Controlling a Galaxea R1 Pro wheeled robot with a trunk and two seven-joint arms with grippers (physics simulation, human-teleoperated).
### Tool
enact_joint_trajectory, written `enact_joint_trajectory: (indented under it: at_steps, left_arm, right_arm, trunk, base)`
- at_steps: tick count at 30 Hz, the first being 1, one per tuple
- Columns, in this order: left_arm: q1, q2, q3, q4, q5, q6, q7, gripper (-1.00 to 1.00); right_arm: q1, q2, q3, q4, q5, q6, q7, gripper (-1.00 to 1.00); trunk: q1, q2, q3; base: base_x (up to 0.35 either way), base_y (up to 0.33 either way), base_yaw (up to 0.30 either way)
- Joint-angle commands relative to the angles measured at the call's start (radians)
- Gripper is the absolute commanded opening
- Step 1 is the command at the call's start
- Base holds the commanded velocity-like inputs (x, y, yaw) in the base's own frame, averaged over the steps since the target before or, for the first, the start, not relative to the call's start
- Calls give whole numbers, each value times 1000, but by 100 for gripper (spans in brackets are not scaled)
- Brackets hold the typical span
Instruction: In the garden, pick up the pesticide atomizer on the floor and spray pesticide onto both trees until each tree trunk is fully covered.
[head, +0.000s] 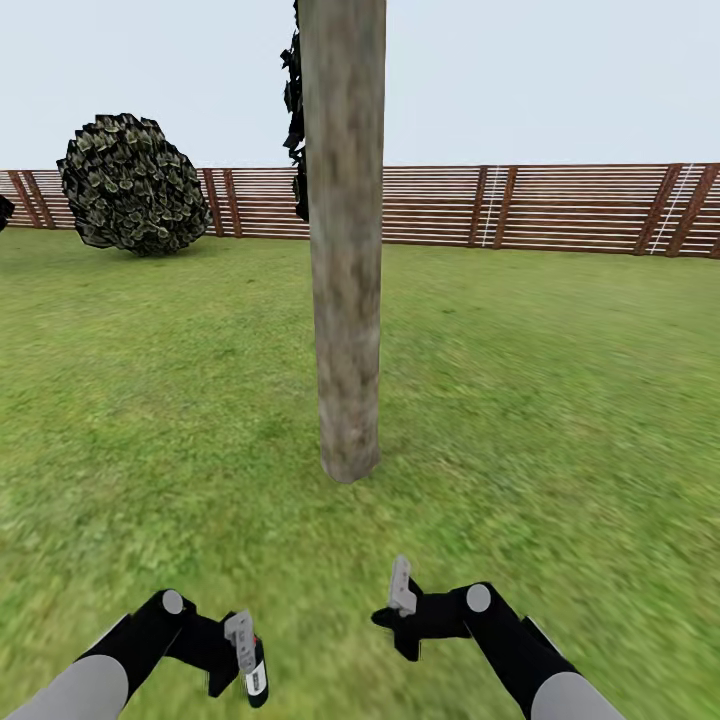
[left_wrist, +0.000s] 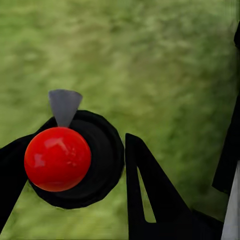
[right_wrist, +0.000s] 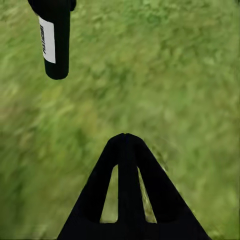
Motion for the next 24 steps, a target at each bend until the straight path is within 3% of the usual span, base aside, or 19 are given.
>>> enact_joint_trajectory:
  at_steps: [1,3,10,14,20,24]
  left_arm:
    - [0,-13,6,-1,-11,-11,-3,-100]
    - [0,-36,1,-1,-15,-13,-3,-100]
    - [-1,-94,-67,-1,-38,-9,1,-100]
    - [-2,-126,-74,-2,-40,-12,4,-100]
    - [-1,-137,-74,-57,-39,-7,1,-100]
    - [-2,-166,-76,-77,-41,-8,-3,-100]
  right_arm:
    - [0,7,-1,-1,16,-8,2,-100]
    - [0,14,-1,-1,32,-8,2,-100]
    - [-1,59,-1,-3,48,-8,3,-100]
    - [-2,80,1,-5,49,-8,3,-100]
    - [-2,104,5,-5,48,-8,3,-100]
    - [-2,105,5,-5,49,-8,3,-100]
  trunk:
    - [0,0,-1]
    - [0,0,-1]
    - [0,0,-1]
    - [0,0,-1]
    - [0,0,-1]
    - [0,0,-1]
  base:
    - [0,0,0]
    - [0,0,0]
    - [0,0,0]
    - [0,0,0]
    - [0,0,0]
    - [0,0,0]
